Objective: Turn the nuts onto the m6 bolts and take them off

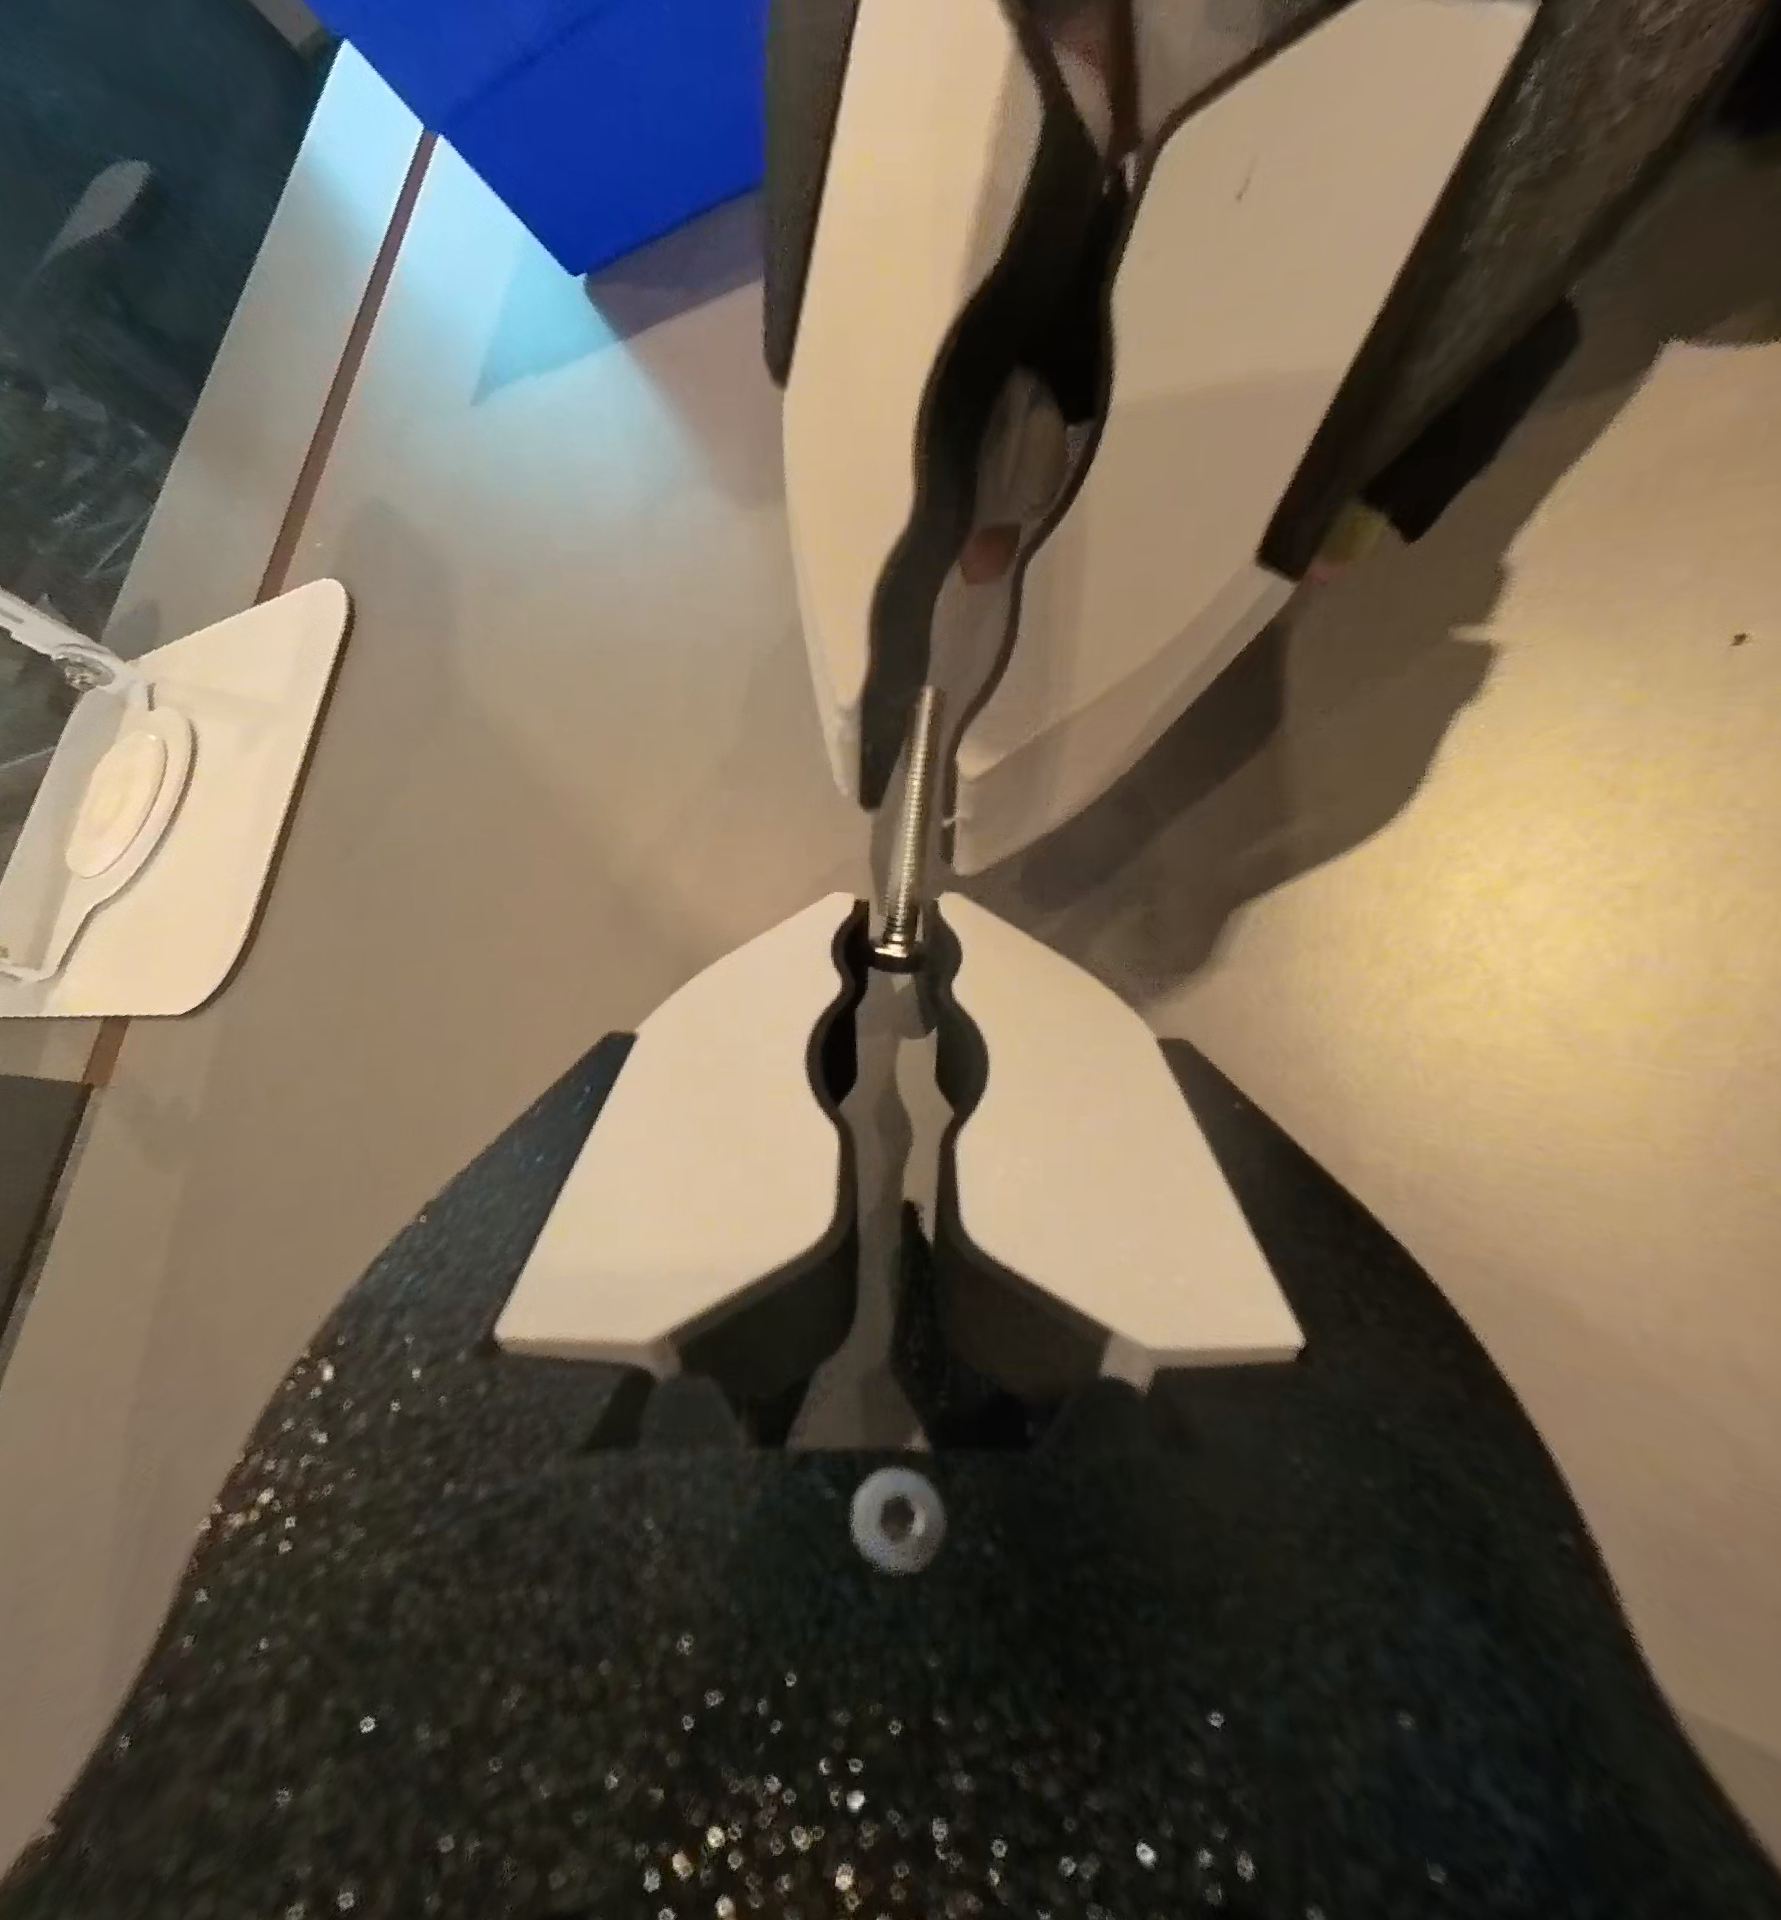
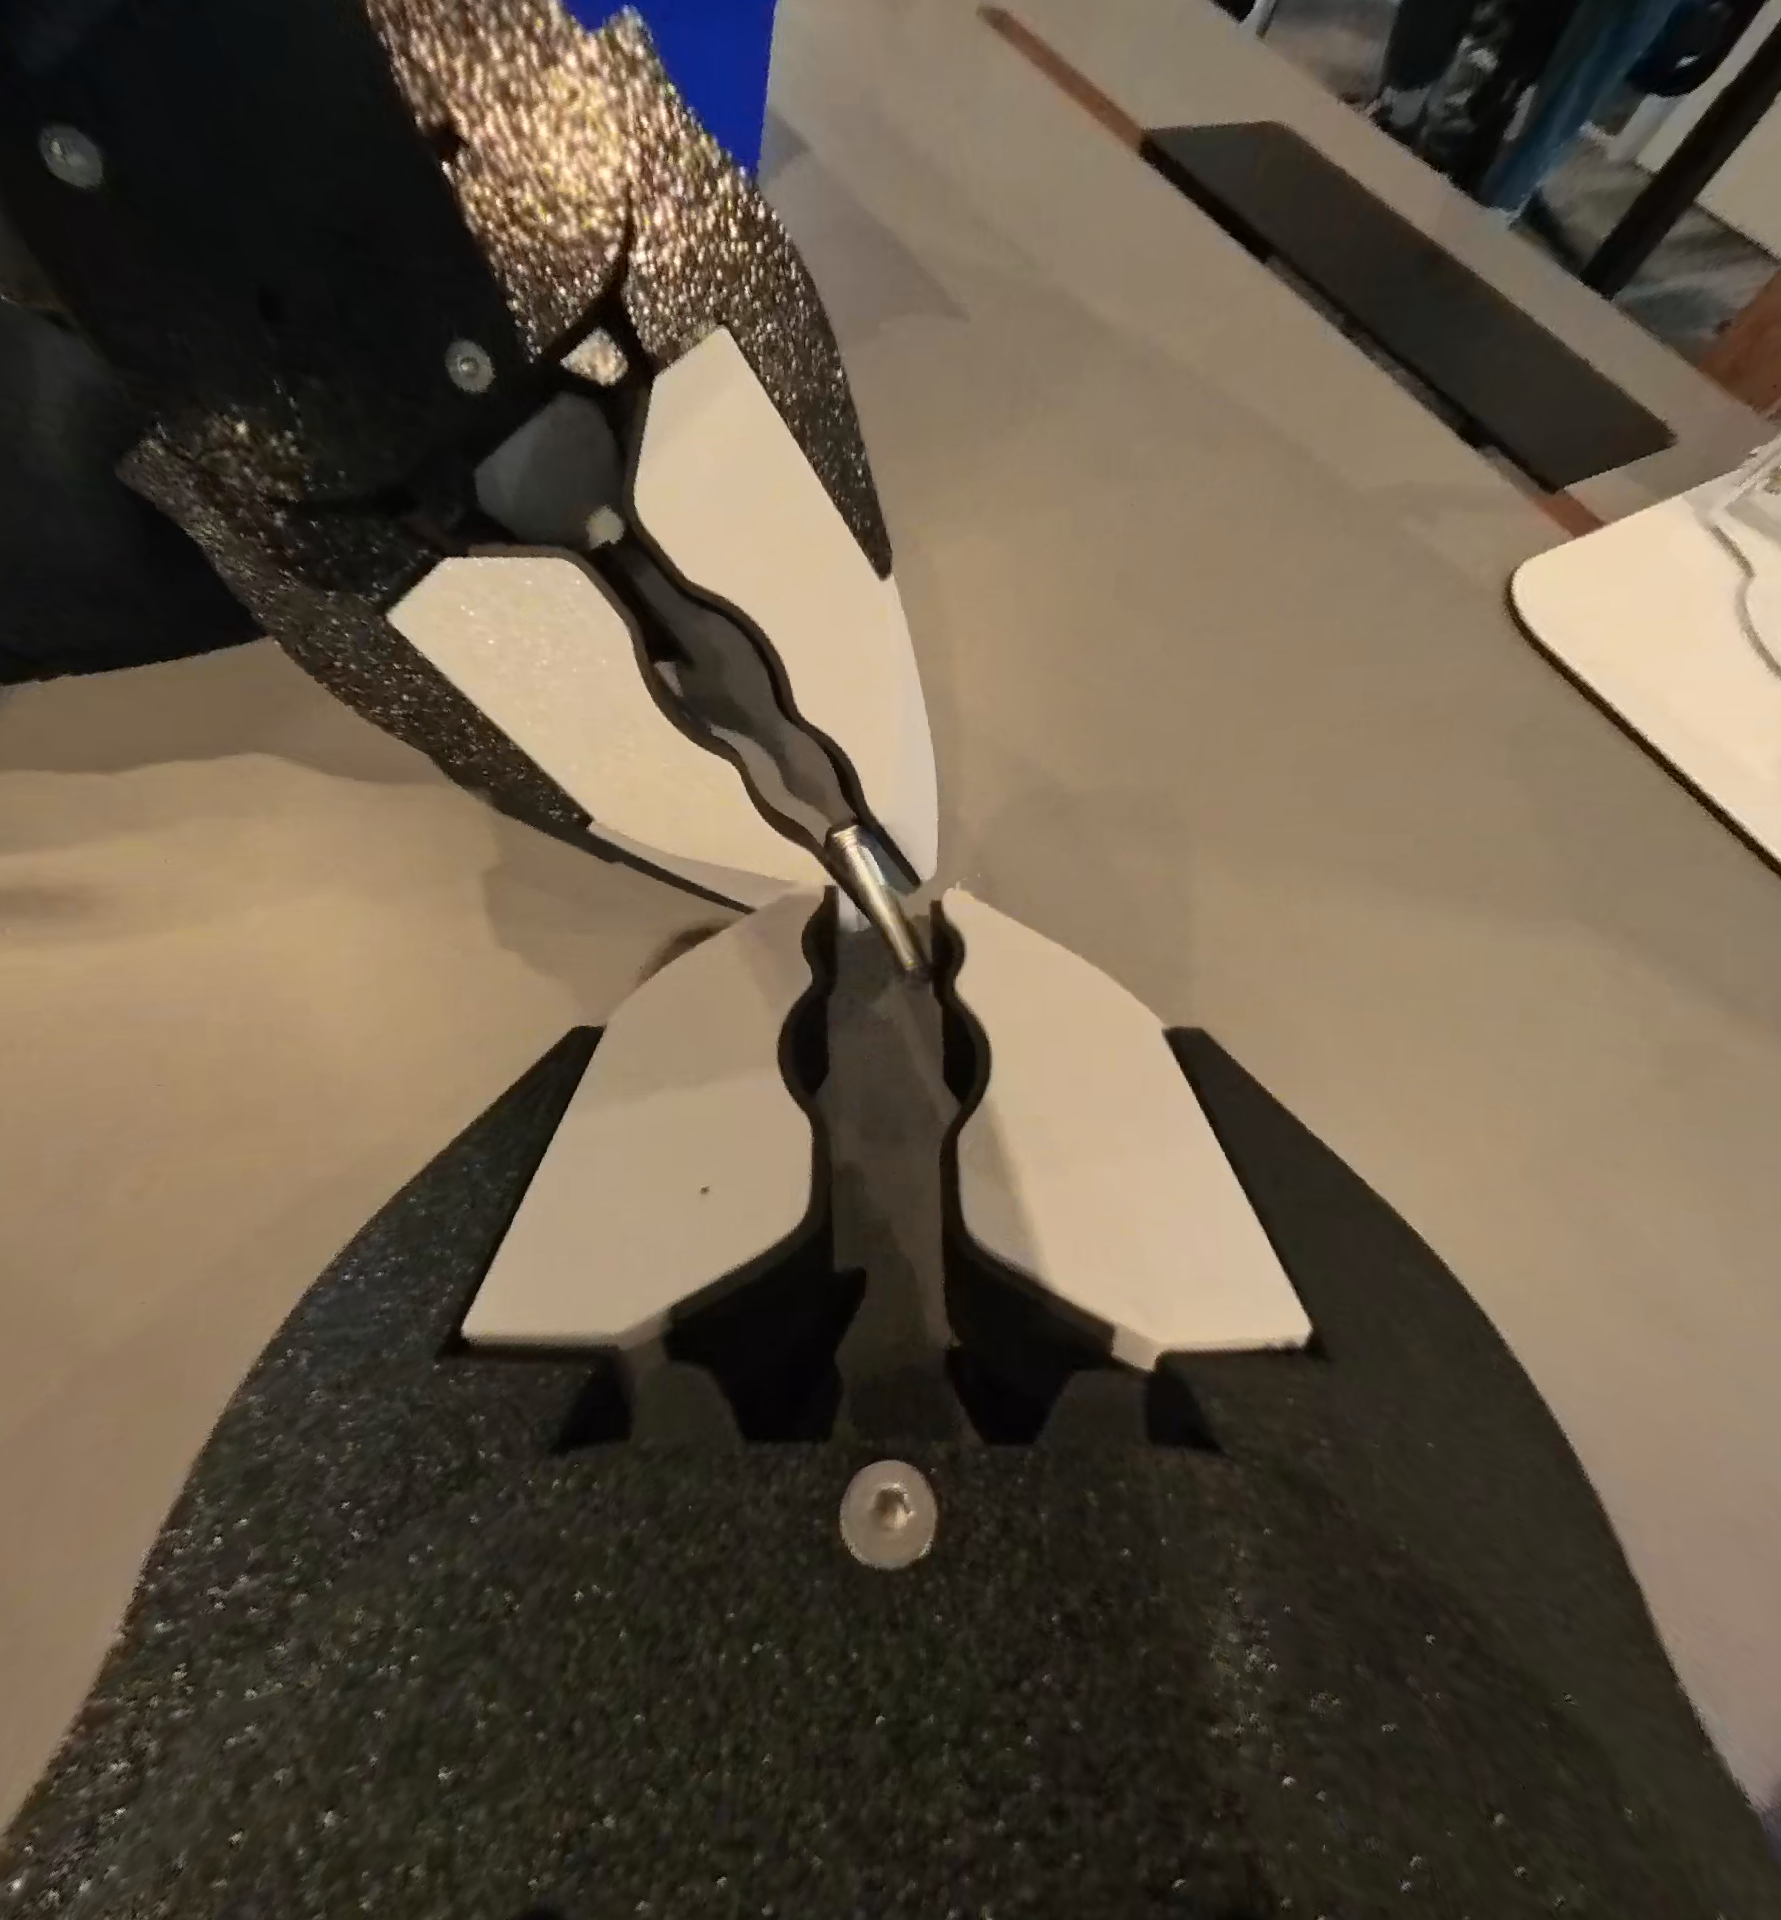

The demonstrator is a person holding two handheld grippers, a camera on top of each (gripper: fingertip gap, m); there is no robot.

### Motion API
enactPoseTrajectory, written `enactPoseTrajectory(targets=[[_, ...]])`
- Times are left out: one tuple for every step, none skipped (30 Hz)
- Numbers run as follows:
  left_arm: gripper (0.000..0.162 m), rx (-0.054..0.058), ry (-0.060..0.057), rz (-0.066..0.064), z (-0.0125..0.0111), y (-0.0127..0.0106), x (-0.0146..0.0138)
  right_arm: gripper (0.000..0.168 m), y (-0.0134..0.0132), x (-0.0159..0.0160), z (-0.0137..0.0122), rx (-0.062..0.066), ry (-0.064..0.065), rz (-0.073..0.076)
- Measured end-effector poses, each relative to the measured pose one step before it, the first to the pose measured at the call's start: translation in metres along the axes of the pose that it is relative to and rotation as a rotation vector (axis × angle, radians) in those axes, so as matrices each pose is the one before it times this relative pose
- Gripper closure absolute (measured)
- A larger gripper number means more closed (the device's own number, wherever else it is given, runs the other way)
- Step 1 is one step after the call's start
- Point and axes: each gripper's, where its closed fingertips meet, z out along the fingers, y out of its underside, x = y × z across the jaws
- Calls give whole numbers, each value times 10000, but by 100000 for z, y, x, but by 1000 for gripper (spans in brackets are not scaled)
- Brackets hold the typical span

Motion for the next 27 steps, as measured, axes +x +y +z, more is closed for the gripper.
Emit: enactPoseTrajectory(targets=[[152, 15, 27, 50, -9, -27, 59, 153, 71, -69, 81, -70, -102, 4], [152, -2, -9, 81, 1, -22, 32, 154, 21, 16, 50, -22, -53, 33], [152, -22, -14, 81, 16, -11, 34, 155, -8, -31, 22, -5, -65, 23], [152, -27, -16, 69, 9, -2, 18, 157, 17, -46, 26, -18, -57, 6], [152, -15, -17, 36, 17, -7, 1, 158, 20, -46, 9, -13, -48, -5], [152, 15, -5, 2, -5, -25, -2, 158, 1, -42, -5, 2, -33, -10], [152, 36, 6, -22, -6, -30, -7, 159, 15, -17, -11, -8, -23, -9], [152, 35, 10, -26, -3, -19, -16, 159, 23, -16, -1, -10, -21, 2], [152, 24, 6, -10, -2, -17, -4, 159, 31, -51, -10, -14, -46, -5], [152, 11, -4, 26, -5, -22, 4, 160, 25, -56, -17, -16, -53, -8], [152, 14, -19, 59, 8, -25, 10, 161, 7, -62, -12, 1, -53, -8], [152, 50, -43, 91, -30, -53, 1, 162, -7, -101, -30, 10, -66, -25], [152, 93, -76, 98, -44, -78, -1, 162, -36, -63, -39, 38, -35, -23], [152, 126, -125, 47, -46, -103, -33, 163, -75, -12, -41, 58, 10, 1], [152, 149, -234, -14, -21, -157, -179, 163, -115, 67, -66, 86, 63, 22], [151, 91, -254, 9, 30, -128, -196, 163, -115, 149, -101, 102, 106, 37], [151, -4, -209, 118, 81, -57, -124, 163, -7, 117, -72, 27, 72, 42], [150, 39, -195, 129, 77, -130, -104, 163, -37, 130, -61, 41, 111, 7], [147, 87, -158, 112, 57, -176, -82, 163, -93, 151, -109, 98, 147, -28], [145, 89, -119, 62, 2, -159, -84, 163, -89, 153, -122, 99, 148, -25], [140, 48, -129, -14, -4, -68, -159, 163, -17, 197, -156, 46, 157, -8], [136, 24, -128, -93, -13, -24, -241, 163, -81, 249, -232, 68, 170, 0], [128, 21, -122, -145, -1, -12, -284, 163, -249, 244, -340, 106, 151, 20], [123, -16, -103, -170, 0, 36, -281, 163, -504, 284, -518, 154, 184, 36], [119, -30, -93, -168, 25, 48, -271, 163, -843, 301, -736, 223, 234, -3], [115, -30, -60, -143, 29, 45, -197, 163, -1157, 460, -971, 270, 352, -98], [112, -36, -39, -108, 27, 53, -145, 163, -1291, 726, -1181, 216, 465, -162]])
